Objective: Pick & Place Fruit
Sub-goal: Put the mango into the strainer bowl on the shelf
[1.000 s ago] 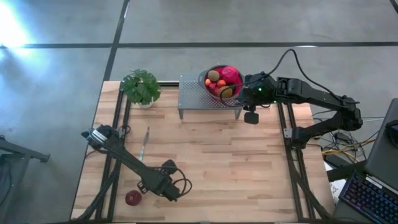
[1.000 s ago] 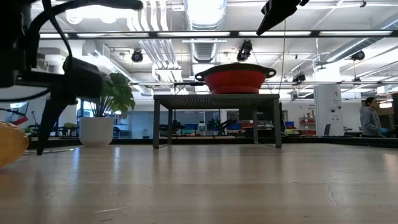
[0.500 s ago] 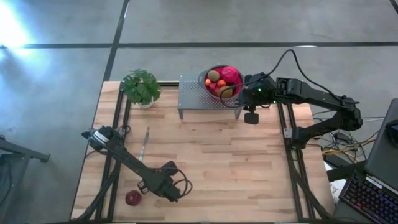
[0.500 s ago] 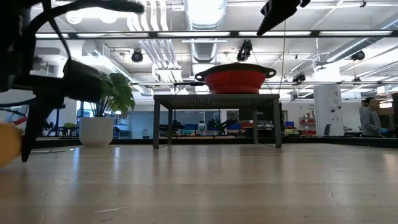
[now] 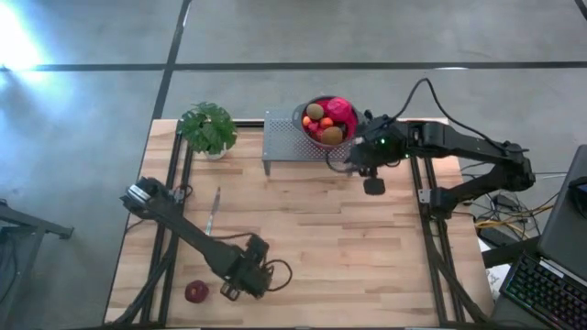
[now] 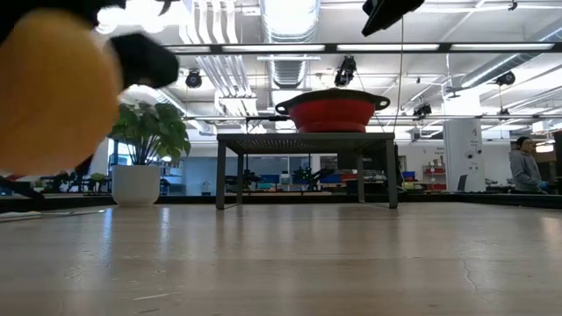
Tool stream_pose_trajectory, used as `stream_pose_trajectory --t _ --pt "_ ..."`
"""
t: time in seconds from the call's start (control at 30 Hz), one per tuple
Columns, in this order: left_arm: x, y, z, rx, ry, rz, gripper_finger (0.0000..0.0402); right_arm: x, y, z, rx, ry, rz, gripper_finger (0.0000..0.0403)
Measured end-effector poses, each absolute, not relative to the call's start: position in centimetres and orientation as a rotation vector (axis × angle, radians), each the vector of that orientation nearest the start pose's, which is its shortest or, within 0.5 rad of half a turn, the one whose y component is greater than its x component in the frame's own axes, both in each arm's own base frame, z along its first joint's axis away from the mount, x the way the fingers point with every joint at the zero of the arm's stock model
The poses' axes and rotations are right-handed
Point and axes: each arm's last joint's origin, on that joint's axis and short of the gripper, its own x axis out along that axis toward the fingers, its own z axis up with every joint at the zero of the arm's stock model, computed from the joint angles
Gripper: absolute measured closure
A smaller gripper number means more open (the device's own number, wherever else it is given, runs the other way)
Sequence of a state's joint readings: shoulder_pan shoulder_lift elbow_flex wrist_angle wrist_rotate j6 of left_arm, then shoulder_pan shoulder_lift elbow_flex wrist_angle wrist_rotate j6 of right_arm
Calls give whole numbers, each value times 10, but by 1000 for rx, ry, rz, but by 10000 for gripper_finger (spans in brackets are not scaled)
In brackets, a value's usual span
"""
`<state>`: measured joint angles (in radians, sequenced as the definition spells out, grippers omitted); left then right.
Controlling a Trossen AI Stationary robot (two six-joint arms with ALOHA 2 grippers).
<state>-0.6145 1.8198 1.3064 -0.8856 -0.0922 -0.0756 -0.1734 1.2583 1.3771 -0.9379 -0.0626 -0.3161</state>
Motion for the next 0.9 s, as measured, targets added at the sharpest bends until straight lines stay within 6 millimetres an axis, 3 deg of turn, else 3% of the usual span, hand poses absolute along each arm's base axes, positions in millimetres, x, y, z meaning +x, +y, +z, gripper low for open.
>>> stream_pose_trajectory --t 0.17,0.47,0.7,0.9 --pt "289 -188 222 316 1172 -257 178 241 -12 370 -221 819 122 340" --pt "297 -175 268 308 793 34 176 236 38 346 -230 828 266 385" --pt "310 -161 284 237 614 220 175 229 56 326 -197 769 259 391" --pt "330 -137 294 148 509 304 175 234 59 320 -176 700 233 361"
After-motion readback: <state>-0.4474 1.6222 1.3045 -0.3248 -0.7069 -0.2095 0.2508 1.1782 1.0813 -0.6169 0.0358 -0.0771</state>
